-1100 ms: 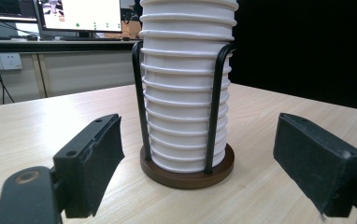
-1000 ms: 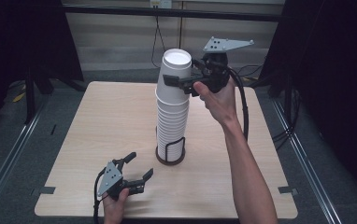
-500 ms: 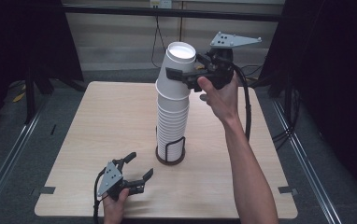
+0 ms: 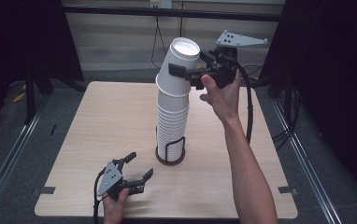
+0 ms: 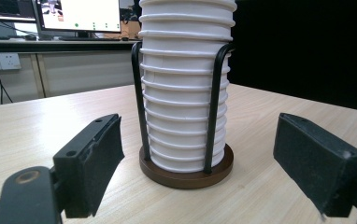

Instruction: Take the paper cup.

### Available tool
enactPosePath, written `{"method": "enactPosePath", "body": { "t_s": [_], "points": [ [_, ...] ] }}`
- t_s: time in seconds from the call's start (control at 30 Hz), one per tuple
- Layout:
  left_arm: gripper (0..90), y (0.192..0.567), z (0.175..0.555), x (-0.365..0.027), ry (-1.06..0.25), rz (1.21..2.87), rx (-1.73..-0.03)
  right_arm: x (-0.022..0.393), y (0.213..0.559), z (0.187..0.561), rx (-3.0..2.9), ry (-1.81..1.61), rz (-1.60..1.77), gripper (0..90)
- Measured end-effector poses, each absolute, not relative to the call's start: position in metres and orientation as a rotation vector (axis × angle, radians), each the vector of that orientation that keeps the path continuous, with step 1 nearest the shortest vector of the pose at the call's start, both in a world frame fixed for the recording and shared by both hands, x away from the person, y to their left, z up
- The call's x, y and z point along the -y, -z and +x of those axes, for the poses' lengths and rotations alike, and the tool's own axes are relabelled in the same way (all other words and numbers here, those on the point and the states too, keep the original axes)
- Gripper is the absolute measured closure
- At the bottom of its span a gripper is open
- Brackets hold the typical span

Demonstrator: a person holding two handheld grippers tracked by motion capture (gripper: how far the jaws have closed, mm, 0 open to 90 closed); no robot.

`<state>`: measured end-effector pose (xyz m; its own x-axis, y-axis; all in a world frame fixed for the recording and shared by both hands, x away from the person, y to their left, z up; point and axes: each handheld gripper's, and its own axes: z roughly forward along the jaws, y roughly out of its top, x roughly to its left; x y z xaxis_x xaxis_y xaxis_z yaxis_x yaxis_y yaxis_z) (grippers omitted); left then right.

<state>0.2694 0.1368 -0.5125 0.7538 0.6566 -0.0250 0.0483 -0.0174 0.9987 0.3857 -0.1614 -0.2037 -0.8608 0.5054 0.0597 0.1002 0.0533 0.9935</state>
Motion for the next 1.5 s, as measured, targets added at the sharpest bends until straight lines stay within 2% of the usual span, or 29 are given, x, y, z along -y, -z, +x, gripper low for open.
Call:
{"method": "enactPosePath", "body": {
  "t_s": [1.5],
  "points": [
    [15.6, 0.513, 0.268, -0.135, -0.513, 1.516, -0.616, 0.202, 0.185, 0.363, -1.855, -1.98, 0.617, 21.1]
  ]
}}
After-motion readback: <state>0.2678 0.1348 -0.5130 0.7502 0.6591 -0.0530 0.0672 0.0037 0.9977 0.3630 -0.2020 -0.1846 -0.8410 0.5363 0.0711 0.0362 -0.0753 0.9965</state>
